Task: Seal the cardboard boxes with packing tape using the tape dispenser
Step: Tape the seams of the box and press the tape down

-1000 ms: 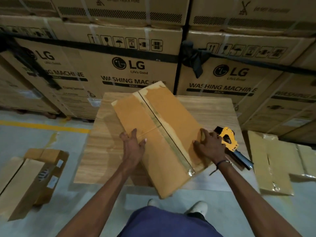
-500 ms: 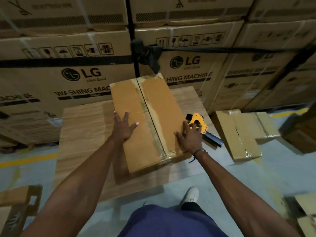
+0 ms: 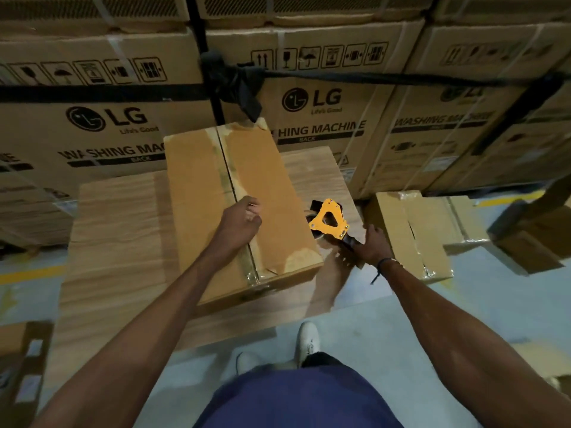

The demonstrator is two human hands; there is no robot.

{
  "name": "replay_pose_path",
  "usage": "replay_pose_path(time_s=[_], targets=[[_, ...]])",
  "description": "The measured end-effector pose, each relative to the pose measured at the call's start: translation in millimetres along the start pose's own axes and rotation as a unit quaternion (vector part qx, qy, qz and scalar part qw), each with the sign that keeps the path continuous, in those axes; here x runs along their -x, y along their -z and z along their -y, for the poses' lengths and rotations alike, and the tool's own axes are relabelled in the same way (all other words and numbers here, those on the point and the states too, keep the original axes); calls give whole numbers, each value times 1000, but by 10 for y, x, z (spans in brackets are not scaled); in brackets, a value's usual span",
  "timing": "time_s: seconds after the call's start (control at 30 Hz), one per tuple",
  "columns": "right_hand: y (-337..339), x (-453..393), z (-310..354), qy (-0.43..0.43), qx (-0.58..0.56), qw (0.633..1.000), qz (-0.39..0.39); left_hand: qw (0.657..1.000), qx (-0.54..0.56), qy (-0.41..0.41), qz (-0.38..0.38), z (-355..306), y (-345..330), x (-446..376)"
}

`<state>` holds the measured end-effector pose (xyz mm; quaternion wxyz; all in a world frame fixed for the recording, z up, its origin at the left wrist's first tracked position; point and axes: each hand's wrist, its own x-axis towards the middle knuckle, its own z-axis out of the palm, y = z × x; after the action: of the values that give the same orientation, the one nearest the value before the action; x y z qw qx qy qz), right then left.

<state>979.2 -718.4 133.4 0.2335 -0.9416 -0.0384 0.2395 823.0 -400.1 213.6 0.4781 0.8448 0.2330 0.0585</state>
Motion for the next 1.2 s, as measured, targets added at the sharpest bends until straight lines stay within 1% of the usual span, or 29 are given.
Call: replay_pose_path(time_s=[0.1,0.23,0.3,0.4,0.47,0.53,0.63,0.73,0.77,0.83,0.9,1.0,1.1,1.13,1.2], targets=[[-67,-247,-178,7,32,998,44,997,67,47,13,-80,-280,92],[-340,-534,-250,39,106,989,92,994,56,92,4,-20,-503,195],[-412,-535,-191,31,128,987,93,994,38,106,-7,-5,-575,265],[-481,-562,-145,26,151,985,84,996,7,89,-21,-23,-633,383],[-499,-580,-156,46,162,983,72,996,-1,82,-24,-19,-641,447],[-446,-605,-158,70,138,986,66,996,1,79,-33,-12,-641,483],[-194,-668,-92,72,71,991,91,997,10,73,-36,-21,-648,497],[205,-595,142,70,-41,990,118,994,42,94,-27,-26,-611,497],[328,-527,255,63,-97,984,133,992,58,107,-22,-34,-578,489],[555,-360,500,57,-186,961,198,986,101,133,-19,-60,-489,465],[720,-180,723,77,-235,936,252,968,180,169,-32,-110,-385,454],[835,88,1062,86,-272,907,311,917,318,235,-44,-192,-203,491],[826,480,1378,124,-297,871,371,864,421,277,1,-200,-10,631],[799,629,1474,144,-298,859,389,839,459,291,24,-187,53,690],[713,871,1633,184,-293,842,414,772,547,316,77,-151,175,802]])
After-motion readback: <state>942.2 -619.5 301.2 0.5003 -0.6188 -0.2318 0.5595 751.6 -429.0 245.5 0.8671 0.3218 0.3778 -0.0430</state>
